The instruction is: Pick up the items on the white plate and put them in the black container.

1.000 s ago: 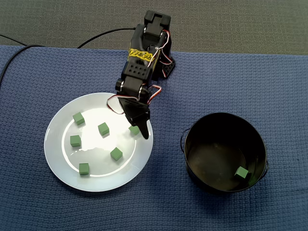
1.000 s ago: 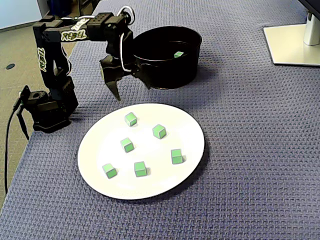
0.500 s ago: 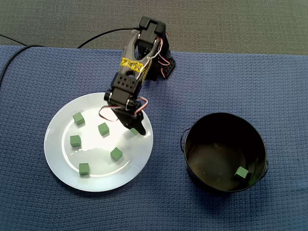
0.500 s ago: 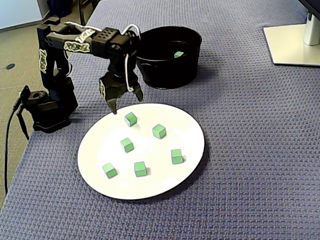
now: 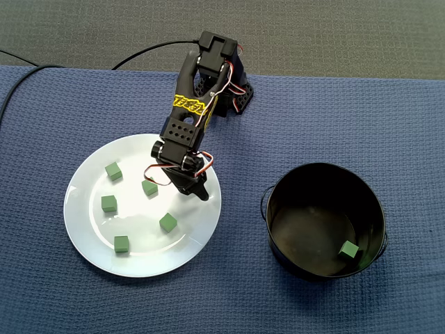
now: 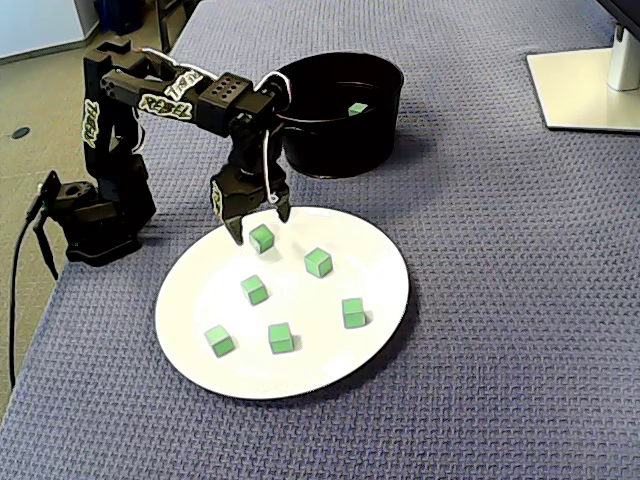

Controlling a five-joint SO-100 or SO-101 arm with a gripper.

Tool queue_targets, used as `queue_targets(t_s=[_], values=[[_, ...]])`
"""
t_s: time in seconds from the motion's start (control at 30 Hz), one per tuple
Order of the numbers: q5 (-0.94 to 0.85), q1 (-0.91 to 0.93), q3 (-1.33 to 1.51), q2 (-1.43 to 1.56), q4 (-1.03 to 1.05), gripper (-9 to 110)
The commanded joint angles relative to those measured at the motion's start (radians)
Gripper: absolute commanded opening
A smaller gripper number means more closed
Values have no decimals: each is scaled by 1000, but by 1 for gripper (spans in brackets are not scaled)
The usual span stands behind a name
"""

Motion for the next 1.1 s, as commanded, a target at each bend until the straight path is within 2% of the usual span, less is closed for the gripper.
queue_targets(t_s=[0.0,0.4,0.63,0.8,0.9,1.07], values=[[0,-6,8,8,-15,22],[11,-11,61,23,-89,0],[40,-3,46,51,-95,0],[55,94,-239,195,83,0],[123,158,-459,342,121,0],[308,78,-655,563,83,0]])
